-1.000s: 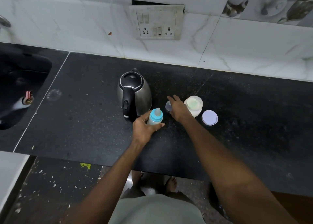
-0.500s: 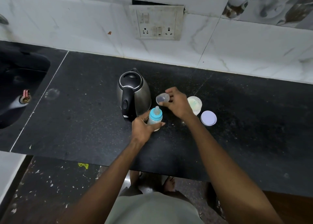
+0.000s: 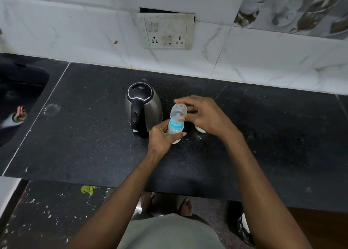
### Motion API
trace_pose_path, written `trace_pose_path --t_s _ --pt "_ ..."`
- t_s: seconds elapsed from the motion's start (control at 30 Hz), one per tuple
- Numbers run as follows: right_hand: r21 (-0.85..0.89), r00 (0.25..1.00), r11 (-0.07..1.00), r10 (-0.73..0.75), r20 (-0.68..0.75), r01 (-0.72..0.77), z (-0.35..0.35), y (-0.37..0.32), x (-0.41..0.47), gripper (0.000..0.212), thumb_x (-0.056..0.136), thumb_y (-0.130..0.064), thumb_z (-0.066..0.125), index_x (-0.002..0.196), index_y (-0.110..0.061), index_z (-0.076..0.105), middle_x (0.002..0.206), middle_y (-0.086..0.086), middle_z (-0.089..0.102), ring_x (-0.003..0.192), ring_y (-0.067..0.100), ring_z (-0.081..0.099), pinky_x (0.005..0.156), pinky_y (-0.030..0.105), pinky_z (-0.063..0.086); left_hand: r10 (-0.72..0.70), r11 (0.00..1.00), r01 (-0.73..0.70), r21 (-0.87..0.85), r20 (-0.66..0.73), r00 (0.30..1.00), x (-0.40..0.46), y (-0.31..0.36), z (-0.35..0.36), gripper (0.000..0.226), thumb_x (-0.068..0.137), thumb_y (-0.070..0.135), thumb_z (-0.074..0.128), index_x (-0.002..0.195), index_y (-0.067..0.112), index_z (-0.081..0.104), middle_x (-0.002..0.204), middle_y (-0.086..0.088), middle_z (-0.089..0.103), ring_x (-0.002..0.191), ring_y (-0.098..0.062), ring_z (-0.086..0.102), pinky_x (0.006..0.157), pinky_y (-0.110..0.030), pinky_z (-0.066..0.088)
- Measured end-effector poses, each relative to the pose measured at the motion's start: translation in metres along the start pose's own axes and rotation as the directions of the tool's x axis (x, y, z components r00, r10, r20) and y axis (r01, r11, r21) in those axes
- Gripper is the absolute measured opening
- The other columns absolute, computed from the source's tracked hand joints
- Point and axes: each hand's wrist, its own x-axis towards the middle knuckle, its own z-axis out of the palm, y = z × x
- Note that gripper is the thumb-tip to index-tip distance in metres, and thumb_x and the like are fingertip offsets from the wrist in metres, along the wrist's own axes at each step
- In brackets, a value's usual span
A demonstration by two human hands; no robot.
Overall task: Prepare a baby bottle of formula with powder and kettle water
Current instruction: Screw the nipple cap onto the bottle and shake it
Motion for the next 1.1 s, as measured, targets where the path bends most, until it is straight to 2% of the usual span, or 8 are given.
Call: trace_pose_path --t_s 0.13,0.27,0.5,0.63,0.77,0.9,1.1 --pt "-0.099 1.000 0.995 0.012 0.015 -0.011 0.005 0.006 -0.001 0.056 0.086 0.000 0.080 0.137 -0.019 0.067 0.132 0.001 0.068 0.117 0.016 0.069 0.104 0.037 0.056 0.029 0.999 -0.029 -0.014 0.011 1.000 -0.003 0.009 0.000 0.051 0.071 0.015 0.096 0.118 0.021 0.078 0.097 0.009 0.082 0.091 -0.003 0.076 0.078 -0.017 0.058" --pt "-0.089 0.999 0.996 0.029 0.020 -0.027 0.004 0.003 -0.004 0.055 0.087 0.002 0.078 0.138 -0.017 0.066 0.134 0.002 0.068 0.116 0.014 0.070 0.102 0.035 0.057 0.034 0.999 -0.033 -0.024 0.028 0.999 -0.006 0.013 -0.001 0.054 0.071 0.016 0.096 0.119 0.028 0.076 0.099 0.012 0.081 0.096 -0.006 0.077 0.083 -0.022 0.061" --pt "-0.126 0.998 0.992 0.021 0.058 -0.014 0.009 0.002 -0.010 0.055 0.087 0.001 0.078 0.136 -0.022 0.068 0.131 0.001 0.068 0.117 0.014 0.068 0.101 0.032 0.057 0.011 1.000 -0.012 0.008 0.038 0.999 -0.007 0.014 -0.001 0.051 0.071 0.020 0.097 0.118 0.023 0.078 0.095 0.011 0.081 0.091 -0.004 0.076 0.077 -0.019 0.058" --pt "-0.116 0.997 0.992 0.058 0.048 -0.052 0.011 0.004 -0.011 0.054 0.087 0.003 0.077 0.135 -0.021 0.069 0.132 0.001 0.069 0.117 0.013 0.068 0.099 0.023 0.055 0.006 1.000 -0.007 0.019 0.036 0.999 -0.008 0.013 -0.001 0.053 0.070 0.020 0.097 0.119 0.020 0.078 0.096 0.010 0.081 0.091 -0.004 0.077 0.075 -0.016 0.057" --pt "-0.122 0.992 0.987 0.116 0.056 -0.108 0.013 0.004 -0.009 0.053 0.088 0.000 0.078 0.135 -0.024 0.069 0.137 0.004 0.069 0.120 0.015 0.068 0.103 0.029 0.056 -0.007 1.000 0.006 0.027 0.039 0.999 -0.009 0.013 0.000 0.049 0.068 0.019 0.098 0.114 0.020 0.080 0.093 0.010 0.081 0.088 -0.004 0.077 0.072 -0.015 0.057" --pt "-0.243 0.984 0.958 0.168 0.058 -0.150 0.018 0.002 -0.007 0.055 0.087 -0.007 0.082 0.136 -0.030 0.068 0.138 0.003 0.068 0.123 0.017 0.066 0.102 0.026 0.053 -0.012 0.998 0.010 0.056 0.032 0.999 -0.009 0.008 -0.001 0.051 0.067 0.018 0.098 0.114 0.016 0.079 0.094 0.009 0.081 0.088 -0.003 0.077 0.073 -0.016 0.059" --pt "-0.338 0.979 0.922 0.205 0.015 -0.188 0.034 0.006 -0.004 0.062 0.084 -0.016 0.084 0.140 -0.036 0.064 0.138 0.014 0.065 0.124 0.029 0.063 0.105 0.038 0.053 -0.021 0.999 0.021 0.050 -0.008 1.000 -0.011 0.005 0.001 0.045 0.067 0.016 0.098 0.108 0.014 0.081 0.090 0.006 0.082 0.083 -0.004 0.076 0.070 -0.017 0.057"
